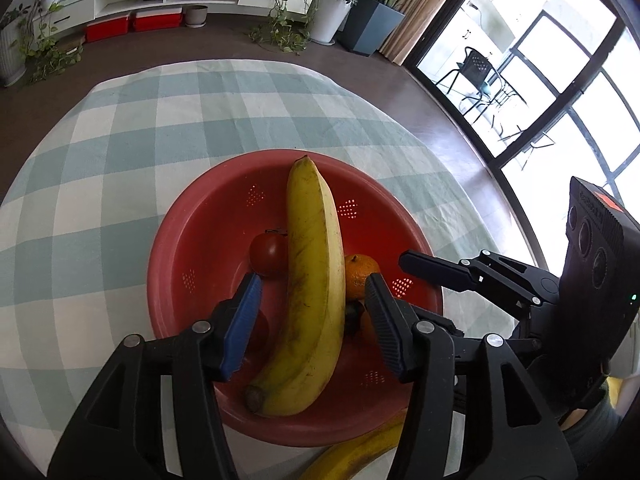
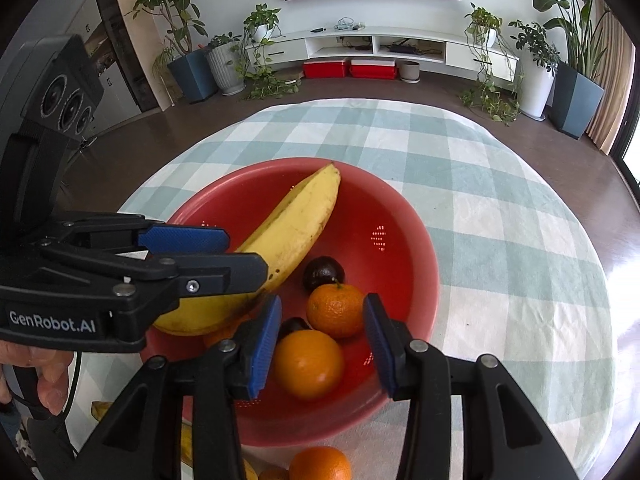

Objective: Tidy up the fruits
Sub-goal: 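Withdraw both tools from the bowl toward the remaining banana, then close the left tool on the middle of the remaining banana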

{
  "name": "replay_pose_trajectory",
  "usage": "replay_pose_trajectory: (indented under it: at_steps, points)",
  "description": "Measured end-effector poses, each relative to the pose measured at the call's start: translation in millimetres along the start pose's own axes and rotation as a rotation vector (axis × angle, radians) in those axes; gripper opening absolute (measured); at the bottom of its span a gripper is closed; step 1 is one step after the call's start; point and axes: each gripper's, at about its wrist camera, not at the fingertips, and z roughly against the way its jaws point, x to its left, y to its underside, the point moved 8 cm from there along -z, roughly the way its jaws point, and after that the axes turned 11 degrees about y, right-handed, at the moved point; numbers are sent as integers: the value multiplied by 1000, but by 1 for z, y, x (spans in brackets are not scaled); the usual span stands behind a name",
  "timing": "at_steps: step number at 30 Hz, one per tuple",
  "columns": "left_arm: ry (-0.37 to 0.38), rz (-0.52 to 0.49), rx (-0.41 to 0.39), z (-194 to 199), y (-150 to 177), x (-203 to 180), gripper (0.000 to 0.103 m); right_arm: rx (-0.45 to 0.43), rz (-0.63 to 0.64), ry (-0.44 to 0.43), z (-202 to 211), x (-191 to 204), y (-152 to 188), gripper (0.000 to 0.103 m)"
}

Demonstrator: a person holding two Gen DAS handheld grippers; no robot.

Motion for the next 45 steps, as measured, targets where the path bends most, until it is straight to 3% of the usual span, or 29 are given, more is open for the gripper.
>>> replay_pose_trajectory:
  at_steps: [3, 7, 10, 13, 19, 22, 27, 33, 35, 37, 40, 45]
  points:
    - [-26, -38, -30, 20, 6, -8, 66, -30, -19, -7, 17, -5, 0, 50]
    - [-49, -125, -83, 49, 26, -25, 92, -121, -70, -11, 56, -18, 9, 74]
    - [-73, -218, -94, 64, 54, -42, 94, -177, -149, -53, 86, -29, 29, 84]
    - [-107, -331, -89, 72, 87, -59, 99, -206, -212, -71, 106, -36, 62, 89]
    - [-151, -528, -19, 62, 142, -89, 102, -171, -316, -86, 116, -30, 137, 90]
    - [-185, -588, 6, 56, 156, -94, 102, -141, -329, -96, 115, -18, 159, 90]
    - [-204, -618, 56, 44, 158, -95, 103, -142, -295, -74, 112, -7, 167, 90]
    - [-247, -667, 220, 11, 156, -82, 102, -138, -282, -84, 111, 0, 176, 78]
    - [-241, -685, 258, 1, 155, -81, 99, -134, -280, -96, 110, 3, 179, 77]
    - [-232, -695, 297, -7, 154, -81, 86, -134, -275, -102, 109, 4, 181, 76]
    - [-270, -699, 352, -19, 149, -72, 76, -135, -272, -107, 108, 5, 182, 75]
    - [-260, -676, 381, -28, 144, -64, 75, -134, -283, -118, 107, 3, 182, 75]
